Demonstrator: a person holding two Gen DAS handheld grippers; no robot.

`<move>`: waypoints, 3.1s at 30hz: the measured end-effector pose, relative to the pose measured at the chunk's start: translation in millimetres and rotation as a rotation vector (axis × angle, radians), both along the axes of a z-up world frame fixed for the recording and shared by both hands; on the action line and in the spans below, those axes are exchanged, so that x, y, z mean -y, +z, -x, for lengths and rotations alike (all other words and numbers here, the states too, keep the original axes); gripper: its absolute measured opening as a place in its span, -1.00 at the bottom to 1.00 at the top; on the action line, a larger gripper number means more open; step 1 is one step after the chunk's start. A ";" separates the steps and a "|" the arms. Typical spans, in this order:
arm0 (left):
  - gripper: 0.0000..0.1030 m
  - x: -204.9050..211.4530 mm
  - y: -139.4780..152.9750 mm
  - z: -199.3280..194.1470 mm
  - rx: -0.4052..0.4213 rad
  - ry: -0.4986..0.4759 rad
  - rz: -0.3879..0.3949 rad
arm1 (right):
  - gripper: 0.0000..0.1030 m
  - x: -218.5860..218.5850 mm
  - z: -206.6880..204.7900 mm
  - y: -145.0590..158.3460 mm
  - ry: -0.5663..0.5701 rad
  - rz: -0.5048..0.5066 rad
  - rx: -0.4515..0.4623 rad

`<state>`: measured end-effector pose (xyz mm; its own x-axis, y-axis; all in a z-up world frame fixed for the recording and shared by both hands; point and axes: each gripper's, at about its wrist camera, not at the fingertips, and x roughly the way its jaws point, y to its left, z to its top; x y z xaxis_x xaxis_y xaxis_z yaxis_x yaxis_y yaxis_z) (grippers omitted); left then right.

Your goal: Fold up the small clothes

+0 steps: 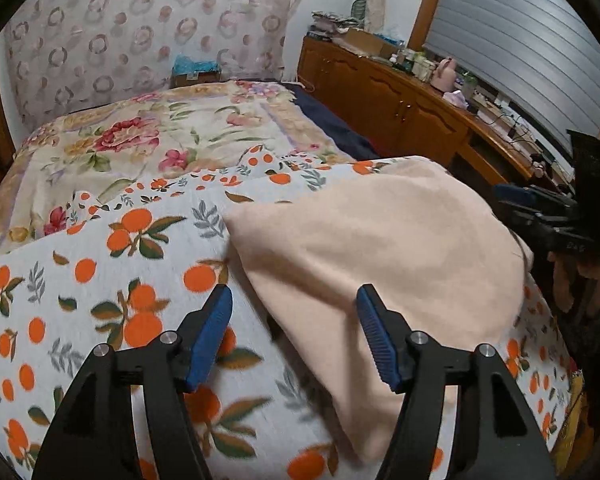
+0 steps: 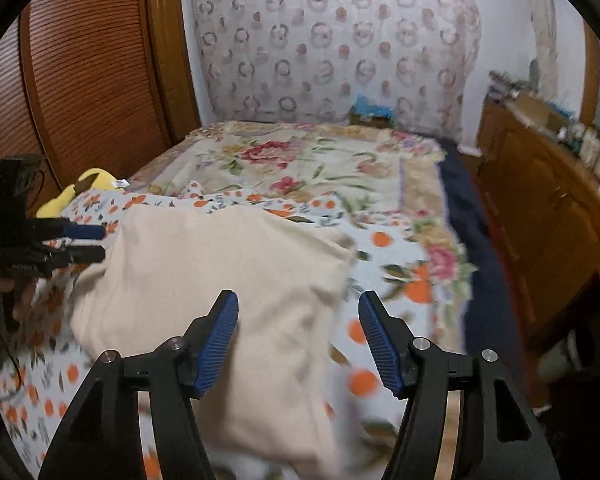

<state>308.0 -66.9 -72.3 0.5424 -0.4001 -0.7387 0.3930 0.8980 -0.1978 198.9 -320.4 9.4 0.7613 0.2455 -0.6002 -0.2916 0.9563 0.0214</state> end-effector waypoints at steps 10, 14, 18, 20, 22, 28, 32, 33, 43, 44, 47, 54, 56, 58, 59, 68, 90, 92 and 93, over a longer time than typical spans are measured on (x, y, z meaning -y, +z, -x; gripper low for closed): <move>0.27 0.1 -18.0 -21.8 -0.057 0.007 0.020 | 0.26 10.0 -40.4 -15.8 -0.051 -0.066 -0.106; 0.27 3.0 -17.1 -23.4 -0.050 -0.007 0.026 | 0.26 17.5 -46.5 -14.1 -0.047 -0.149 -0.133; 0.03 3.6 -17.1 -28.5 -0.059 -0.036 0.075 | 0.27 16.0 -48.1 -15.2 -0.055 -0.158 -0.123; -0.32 3.4 -17.1 -32.3 -0.076 -0.045 0.100 | 0.17 9.7 -47.4 -17.6 -0.036 -0.162 -0.127; -0.61 3.0 -17.7 -34.3 -0.092 -0.058 0.128 | -0.29 5.4 -48.1 -19.4 0.002 -0.171 -0.141; -0.75 0.1 2.5 -15.4 -0.031 -0.075 0.162 | -0.67 -13.1 -33.4 -10.1 0.061 -0.105 -0.067; -0.75 -10.4 32.6 9.5 0.036 -0.085 0.198 | -0.69 -14.4 -19.3 15.6 0.068 -0.114 0.025; -0.75 -14.7 40.5 17.4 0.061 -0.081 0.199 | -0.69 -16.9 -17.7 21.5 0.111 -0.106 0.033; -0.76 -96.8 76.1 79.7 0.205 0.050 0.233 | -0.71 -81.7 -15.6 60.9 0.262 -0.065 0.160; -0.76 -106.9 75.9 84.7 0.218 0.074 0.223 | -0.71 -91.8 -19.6 62.1 0.283 -0.060 0.165; -0.76 -141.6 71.5 92.8 0.231 0.161 0.195 | -0.71 -127.3 -42.0 60.5 0.365 -0.042 0.174; -0.76 -214.0 53.0 116.1 0.238 0.340 0.191 | -0.71 -227.9 -117.9 58.2 0.539 0.004 0.175; -0.76 -235.4 44.1 122.9 0.241 0.409 0.187 | -0.71 -258.0 -139.6 56.0 0.588 0.021 0.179; -0.76 -250.0 36.3 126.1 0.245 0.466 0.168 | -0.71 -286.0 -163.9 51.6 0.630 0.040 0.179; -0.76 -256.4 32.0 127.0 0.240 0.486 0.171 | -0.71 -298.0 -175.2 49.1 0.648 0.052 0.173; -0.76 -296.1 -11.9 131.3 0.146 0.616 0.168 | -0.70 -383.1 -242.4 23.4 0.766 0.154 0.120; 0.97 -296.3 -6.4 151.0 0.155 0.621 0.011 | 0.06 -370.6 -224.8 7.5 0.542 0.090 0.055; 1.00 -288.9 -0.3 155.8 0.178 0.604 -0.022 | 0.06 -363.6 -217.3 10.5 0.527 0.074 0.056; 1.00 -286.4 2.5 157.4 0.187 0.598 -0.028 | 0.06 -357.8 -210.4 13.5 0.520 0.065 0.058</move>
